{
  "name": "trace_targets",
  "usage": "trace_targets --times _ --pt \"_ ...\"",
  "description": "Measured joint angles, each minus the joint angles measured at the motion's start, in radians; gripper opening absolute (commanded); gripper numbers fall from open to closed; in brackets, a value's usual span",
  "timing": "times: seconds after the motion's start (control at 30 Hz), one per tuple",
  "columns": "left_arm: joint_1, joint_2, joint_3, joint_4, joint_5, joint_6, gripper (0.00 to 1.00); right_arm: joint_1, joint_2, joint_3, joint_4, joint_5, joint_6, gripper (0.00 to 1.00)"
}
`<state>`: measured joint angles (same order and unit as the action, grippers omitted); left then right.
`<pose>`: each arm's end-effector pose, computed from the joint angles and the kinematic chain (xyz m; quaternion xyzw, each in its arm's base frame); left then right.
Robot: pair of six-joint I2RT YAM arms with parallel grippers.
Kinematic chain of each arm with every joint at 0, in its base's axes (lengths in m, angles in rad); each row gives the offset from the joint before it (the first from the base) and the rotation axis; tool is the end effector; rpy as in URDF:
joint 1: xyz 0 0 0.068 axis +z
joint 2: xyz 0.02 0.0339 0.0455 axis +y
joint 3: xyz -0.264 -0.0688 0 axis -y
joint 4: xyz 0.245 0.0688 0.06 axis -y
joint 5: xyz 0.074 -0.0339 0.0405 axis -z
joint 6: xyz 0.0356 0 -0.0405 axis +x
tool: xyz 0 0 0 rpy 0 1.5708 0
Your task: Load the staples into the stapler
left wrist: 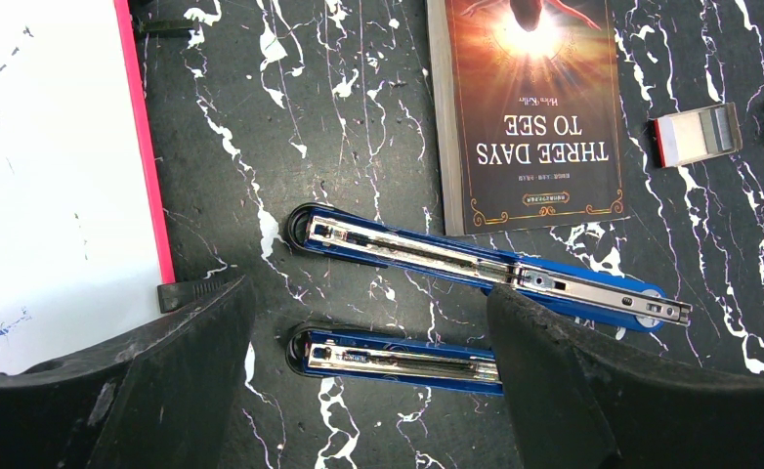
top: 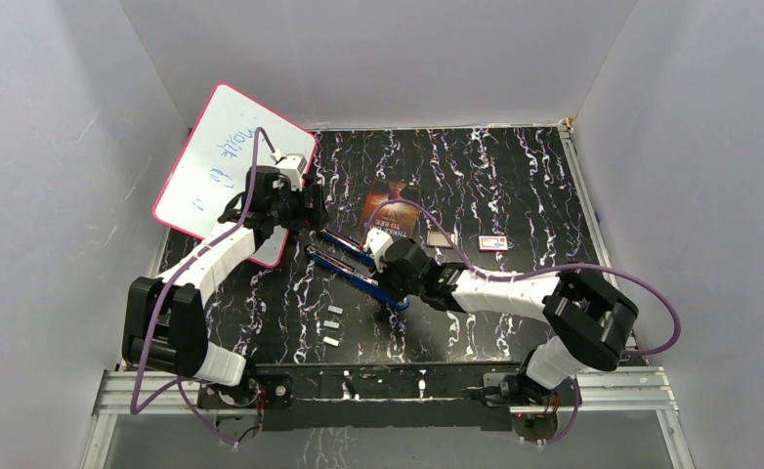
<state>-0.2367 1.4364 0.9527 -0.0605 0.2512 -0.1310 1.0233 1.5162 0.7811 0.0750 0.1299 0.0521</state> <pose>0.3112 -0.0842 0.2581 0.1071 0.8598 -0.1964 0.4590 0.1673 0.2656 0.1903 -0.3931 0.8059 0.1747 0.4068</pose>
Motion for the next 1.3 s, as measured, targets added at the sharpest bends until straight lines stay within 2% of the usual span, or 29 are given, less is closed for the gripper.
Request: trace_targets --times 0.43,0.67,1.3 --pt "0.0 0.0 0.0 0.0 0.0 0.0 0.87 0.0 0.011 0.008 0.0 -0.002 -0.003 0.06" --pt "0.0 0.0 0.0 0.0 0.0 0.0 0.87 0.0 0.011 0.008 0.0 -0.001 -0.003 0.16" --pt "0.0 0.0 0.0 0.0 0.0 0.0 0.87 0.0 0.008 0.008 0.0 0.0 -0.007 0.29"
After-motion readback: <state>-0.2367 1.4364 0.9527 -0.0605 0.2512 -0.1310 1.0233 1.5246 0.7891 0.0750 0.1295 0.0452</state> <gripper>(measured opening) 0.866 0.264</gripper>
